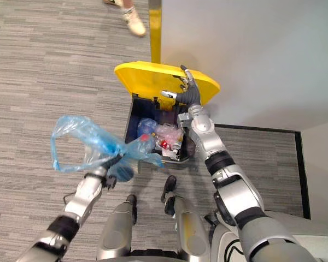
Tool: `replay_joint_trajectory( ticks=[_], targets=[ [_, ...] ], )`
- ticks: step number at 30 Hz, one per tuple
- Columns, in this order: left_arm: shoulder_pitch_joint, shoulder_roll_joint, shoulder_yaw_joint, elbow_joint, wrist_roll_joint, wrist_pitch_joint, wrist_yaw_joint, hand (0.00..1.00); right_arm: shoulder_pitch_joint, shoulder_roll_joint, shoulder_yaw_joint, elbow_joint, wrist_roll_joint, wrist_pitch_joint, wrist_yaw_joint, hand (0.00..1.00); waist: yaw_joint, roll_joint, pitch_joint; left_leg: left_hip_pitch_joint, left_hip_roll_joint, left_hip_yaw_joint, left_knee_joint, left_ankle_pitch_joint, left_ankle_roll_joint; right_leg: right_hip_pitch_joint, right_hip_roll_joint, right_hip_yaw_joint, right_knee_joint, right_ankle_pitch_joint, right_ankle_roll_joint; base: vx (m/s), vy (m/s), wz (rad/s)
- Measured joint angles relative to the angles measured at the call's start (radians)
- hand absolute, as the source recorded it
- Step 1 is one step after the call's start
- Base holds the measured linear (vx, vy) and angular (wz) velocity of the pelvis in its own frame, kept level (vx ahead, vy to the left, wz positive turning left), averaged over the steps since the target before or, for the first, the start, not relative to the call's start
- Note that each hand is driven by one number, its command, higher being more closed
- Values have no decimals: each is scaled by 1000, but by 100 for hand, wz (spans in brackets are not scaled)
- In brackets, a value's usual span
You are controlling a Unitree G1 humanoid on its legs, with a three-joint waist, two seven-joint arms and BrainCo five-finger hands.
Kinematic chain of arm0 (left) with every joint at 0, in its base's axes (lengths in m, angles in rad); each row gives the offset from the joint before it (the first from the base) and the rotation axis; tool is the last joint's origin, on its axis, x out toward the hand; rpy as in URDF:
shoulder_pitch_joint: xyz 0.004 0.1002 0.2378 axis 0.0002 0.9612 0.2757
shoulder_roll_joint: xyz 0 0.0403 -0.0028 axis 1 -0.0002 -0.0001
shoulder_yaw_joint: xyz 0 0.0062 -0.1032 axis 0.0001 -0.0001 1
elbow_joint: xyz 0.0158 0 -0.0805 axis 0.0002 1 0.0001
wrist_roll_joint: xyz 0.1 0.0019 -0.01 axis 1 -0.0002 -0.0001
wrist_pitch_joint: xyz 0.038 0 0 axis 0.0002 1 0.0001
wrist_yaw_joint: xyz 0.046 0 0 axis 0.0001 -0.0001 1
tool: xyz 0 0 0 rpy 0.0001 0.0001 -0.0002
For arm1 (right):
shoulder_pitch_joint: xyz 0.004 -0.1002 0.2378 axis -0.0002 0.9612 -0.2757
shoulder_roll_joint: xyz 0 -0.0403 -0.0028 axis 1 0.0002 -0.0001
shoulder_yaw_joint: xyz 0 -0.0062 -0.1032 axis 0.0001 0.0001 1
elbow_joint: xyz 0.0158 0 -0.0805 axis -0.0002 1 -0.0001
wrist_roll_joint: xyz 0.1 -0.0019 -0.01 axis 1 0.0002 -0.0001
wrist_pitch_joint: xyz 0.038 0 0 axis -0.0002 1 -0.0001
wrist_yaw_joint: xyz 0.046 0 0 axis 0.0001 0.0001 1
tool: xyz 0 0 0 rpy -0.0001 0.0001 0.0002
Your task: Gather rubbish on tea table into small bin, then transfer packed bag to large trash can.
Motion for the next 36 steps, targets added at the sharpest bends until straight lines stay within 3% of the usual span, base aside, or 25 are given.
replay_joint_trajectory(
  ticks=[2, 4, 9, 16, 25, 36],
  targets=[
    [73, -59, -28, -105, 117, -19, -11, 100, 10, -44, -14, 1, -17, 3, 0, 0, 13, 14, -12, 0, -3, -1, -3, -1, 2, 0, -1, 1, 0, 0, 0, 79, 43, 7],
    [119, -111, -46, -88, 193, -27, -9, 100, 11, -78, -14, 1, -26, 9, 2, 0, 33, 16, -19, 15, -3, 7, -12, -1, 3, 0, 3, 29, 14, -1, 0, 67, 53, -4],
    [68, -104, -46, -78, 226, -19, 30, 100, 12, -70, 4, 1, -34, 14, 35, 0, 33, 16, -19, 33, -15, 22, -32, 8, 13, 0, -5, 62, 20, -1, 1, -8, 18, -6],
    [-61, -129, -91, -41, 254, 4, 31, 100, 11, -70, 8, 0, -36, 25, 44, 0, 27, 15, -46, 32, -17, 23, -36, 9, 10, -1, -5, 64, 14, -3, 5, -10, -3, 1],
    [-208, -134, -92, 131, 272, 46, 38, 100, -36, -72, 47, -10, -72, 33, 48, 0, 5, 14, -47, -7, -16, 58, -20, 7, 14, -55, -2, 95, 24, 10, 9, -4, 13, -12],
    [-355, -145, -85, 405, 308, 45, 60, 100, -108, -74, 74, -11, -118, 27, 16, 0, -21, 7, -38, -153, -10, 52, 138, -40, 39, -162, -10, 96, 95, 10, 11, -52, 27, -2]
  ],
)
